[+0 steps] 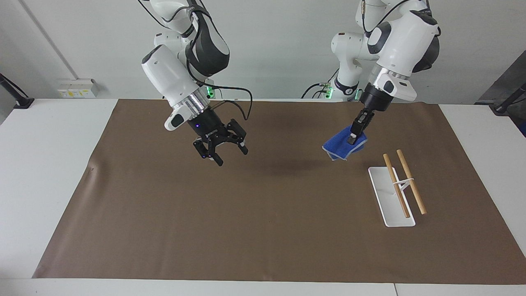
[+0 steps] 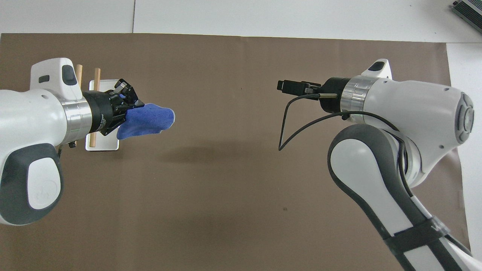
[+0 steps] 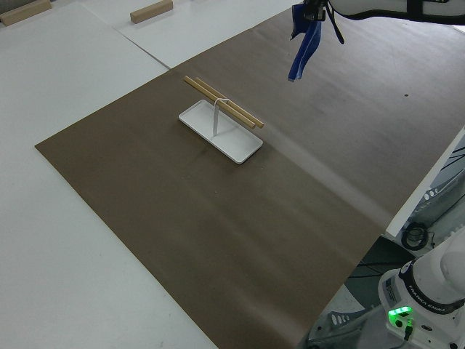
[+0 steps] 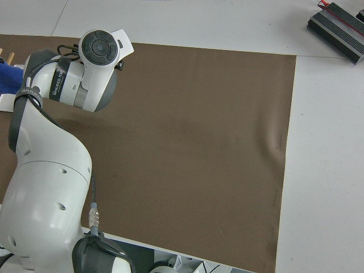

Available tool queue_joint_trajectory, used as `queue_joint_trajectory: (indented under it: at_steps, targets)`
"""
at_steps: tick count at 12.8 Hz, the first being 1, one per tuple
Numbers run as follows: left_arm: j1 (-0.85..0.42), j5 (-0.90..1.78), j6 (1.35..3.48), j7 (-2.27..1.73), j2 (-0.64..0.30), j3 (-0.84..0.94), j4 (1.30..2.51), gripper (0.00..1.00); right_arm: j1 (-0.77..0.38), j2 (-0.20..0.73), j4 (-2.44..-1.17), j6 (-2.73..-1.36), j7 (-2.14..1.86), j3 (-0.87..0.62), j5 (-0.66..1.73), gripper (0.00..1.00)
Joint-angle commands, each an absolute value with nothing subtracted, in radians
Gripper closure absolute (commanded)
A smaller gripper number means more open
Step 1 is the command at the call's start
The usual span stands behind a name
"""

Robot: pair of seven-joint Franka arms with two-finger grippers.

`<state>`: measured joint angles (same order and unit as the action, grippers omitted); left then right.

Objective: Right arm passes towel to left arm to hang
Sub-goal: 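Drape the towel over the wooden sticks while the right gripper withdraws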

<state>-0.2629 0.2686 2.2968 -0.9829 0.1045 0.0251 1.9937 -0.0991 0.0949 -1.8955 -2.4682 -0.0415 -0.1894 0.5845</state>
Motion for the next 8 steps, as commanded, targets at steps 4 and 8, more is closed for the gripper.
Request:
queue_joint_trajectory:
  at_steps: [4, 8]
  targets:
    - [-0.126, 0.245, 2.454, -0.957, -0.024, 0.032, 2.011, 1.0, -0.048, 0.066, -1.794, -2.167, 0.227, -0.195, 0.156, 0.0]
    - [-0.029, 0.245, 2.531, -0.956, -0.074, 0.031, 2.009, 1.0, -0.022, 0.064, -1.671, -1.895, 0.276, -0.19, 0.025, 0.0]
